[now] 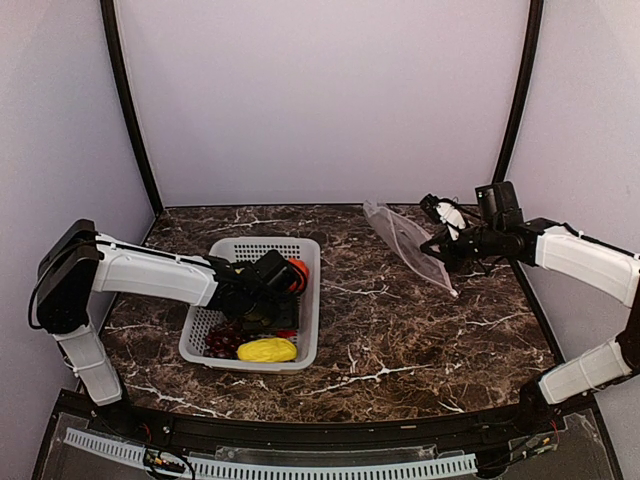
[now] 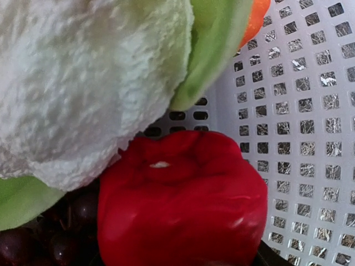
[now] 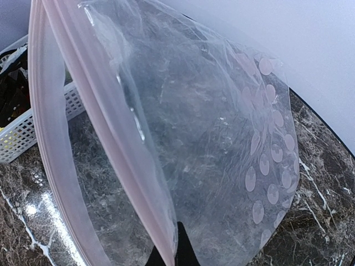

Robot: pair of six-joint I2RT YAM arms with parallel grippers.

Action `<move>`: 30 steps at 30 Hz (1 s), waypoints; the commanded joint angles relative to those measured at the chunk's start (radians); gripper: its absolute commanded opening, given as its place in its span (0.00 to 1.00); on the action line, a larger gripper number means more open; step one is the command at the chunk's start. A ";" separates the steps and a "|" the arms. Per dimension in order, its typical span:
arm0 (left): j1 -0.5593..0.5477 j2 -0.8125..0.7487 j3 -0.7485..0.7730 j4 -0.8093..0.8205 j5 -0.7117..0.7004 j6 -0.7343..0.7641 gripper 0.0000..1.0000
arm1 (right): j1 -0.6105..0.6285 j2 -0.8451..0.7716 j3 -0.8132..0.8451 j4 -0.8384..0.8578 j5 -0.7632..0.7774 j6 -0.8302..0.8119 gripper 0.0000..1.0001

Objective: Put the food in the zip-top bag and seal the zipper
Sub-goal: Pick up the fake vegetable from the bin.

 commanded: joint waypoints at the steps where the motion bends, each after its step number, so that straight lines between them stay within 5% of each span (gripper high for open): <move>1: -0.003 0.007 0.030 -0.014 -0.032 -0.003 0.65 | 0.003 -0.010 -0.019 0.031 -0.009 -0.010 0.00; 7: -0.003 -0.020 0.026 -0.022 -0.047 0.022 0.49 | 0.003 -0.008 -0.020 0.030 -0.010 -0.011 0.00; 17: -0.007 -0.220 -0.017 -0.057 -0.114 0.125 0.45 | 0.005 0.001 0.007 0.003 0.007 -0.011 0.00; 30: -0.052 -0.347 0.116 0.096 0.070 0.240 0.36 | 0.023 0.119 0.364 -0.295 0.125 -0.057 0.00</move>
